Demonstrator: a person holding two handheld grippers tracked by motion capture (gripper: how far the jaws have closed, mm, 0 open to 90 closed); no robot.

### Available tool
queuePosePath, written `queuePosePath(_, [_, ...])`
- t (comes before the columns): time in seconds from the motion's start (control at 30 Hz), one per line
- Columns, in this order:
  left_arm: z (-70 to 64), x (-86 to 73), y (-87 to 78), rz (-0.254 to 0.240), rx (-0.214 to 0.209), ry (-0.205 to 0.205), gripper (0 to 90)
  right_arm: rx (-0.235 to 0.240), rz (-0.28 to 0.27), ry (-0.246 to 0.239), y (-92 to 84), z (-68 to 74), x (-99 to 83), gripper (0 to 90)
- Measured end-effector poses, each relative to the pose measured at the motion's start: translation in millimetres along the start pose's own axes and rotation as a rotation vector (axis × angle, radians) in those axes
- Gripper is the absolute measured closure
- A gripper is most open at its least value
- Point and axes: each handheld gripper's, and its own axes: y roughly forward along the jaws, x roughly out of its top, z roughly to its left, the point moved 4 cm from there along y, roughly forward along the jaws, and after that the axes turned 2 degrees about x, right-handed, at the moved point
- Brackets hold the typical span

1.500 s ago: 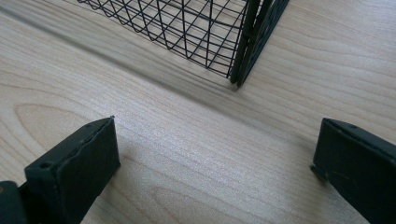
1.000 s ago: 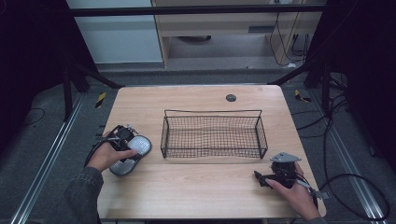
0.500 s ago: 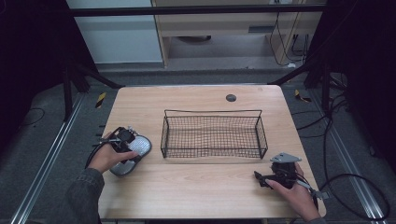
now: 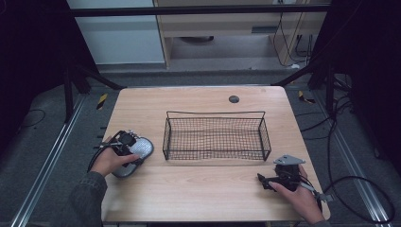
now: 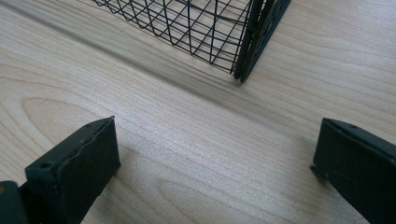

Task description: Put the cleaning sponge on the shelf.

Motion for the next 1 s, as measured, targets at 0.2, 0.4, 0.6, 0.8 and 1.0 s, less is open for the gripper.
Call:
queuePosePath(0.2, [1.9,-1.1,3.5,0.002,-0.009,-0.018,0.0,0.001,0.000,0.000,0.0,0.0,0.0,0.5])
queuePosePath(0.4, [4.1,-3.3,3.2,0.002,-0.040,-0.037,2.8,0.001,-0.001,-0.003,-0.1,-0.2,-0.1,0.5])
queuePosePath(0.6, [1.5,-2.6,-7.4,-0.046,-0.007,-0.013,4.9,0.001,-0.001,-0.004,-0.1,-0.3,-0.1,0.5])
queuePosePath(0.8, [-4.1,-0.6,-28.7,-0.156,0.024,0.018,5.1,0.001,-0.001,-0.005,0.0,-0.3,-0.2,0.5])
queuePosePath(1.0, [-13.9,-0.9,-41.8,-0.195,0.038,0.073,5.2,0.000,0.000,-0.004,-0.2,-0.2,-0.2,0.5])
